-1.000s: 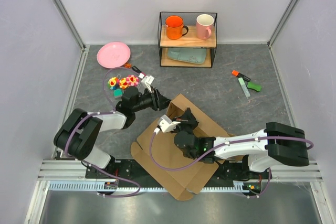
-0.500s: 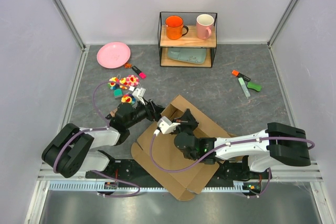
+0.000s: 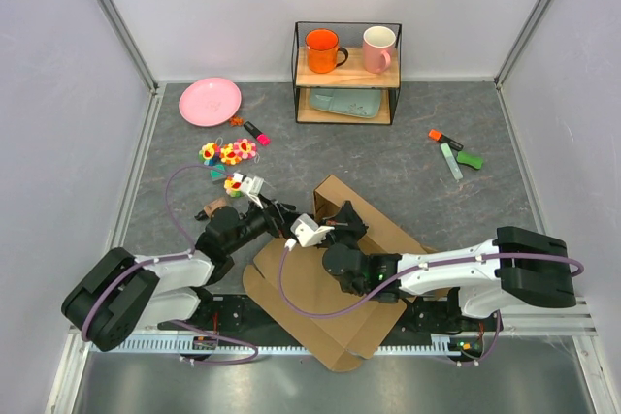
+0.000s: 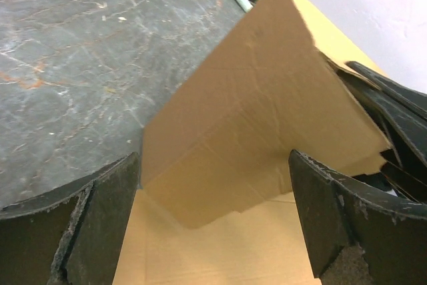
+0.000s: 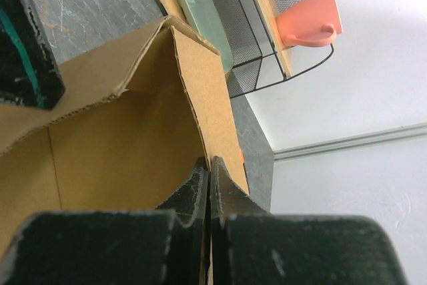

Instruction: Fold the paper box

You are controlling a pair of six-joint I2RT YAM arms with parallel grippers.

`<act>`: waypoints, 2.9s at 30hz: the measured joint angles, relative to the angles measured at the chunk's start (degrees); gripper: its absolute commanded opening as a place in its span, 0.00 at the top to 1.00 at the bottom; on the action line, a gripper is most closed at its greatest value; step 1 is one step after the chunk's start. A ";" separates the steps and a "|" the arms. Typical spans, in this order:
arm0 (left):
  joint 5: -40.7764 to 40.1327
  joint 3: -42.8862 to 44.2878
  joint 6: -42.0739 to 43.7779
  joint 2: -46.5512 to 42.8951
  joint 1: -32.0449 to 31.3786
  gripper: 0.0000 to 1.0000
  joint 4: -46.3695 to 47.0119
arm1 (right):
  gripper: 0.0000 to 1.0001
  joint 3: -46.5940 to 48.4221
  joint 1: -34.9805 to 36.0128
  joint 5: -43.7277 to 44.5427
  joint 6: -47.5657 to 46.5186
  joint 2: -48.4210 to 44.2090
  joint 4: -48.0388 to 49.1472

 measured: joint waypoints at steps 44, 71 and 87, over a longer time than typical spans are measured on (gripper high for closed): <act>-4.20 10.38 20.06 19.87 -7.69 0.81 15.76 | 1.00 1.46 0.09 -3.91 4.94 -2.78 -6.47; -17.25 14.49 27.47 8.81 -10.51 0.98 -8.07 | 0.04 8.41 0.57 -7.19 19.15 -16.24 -17.88; -34.75 17.05 34.67 11.65 -21.09 0.98 -8.24 | 0.02 10.32 -6.25 -7.54 28.11 -12.52 -23.15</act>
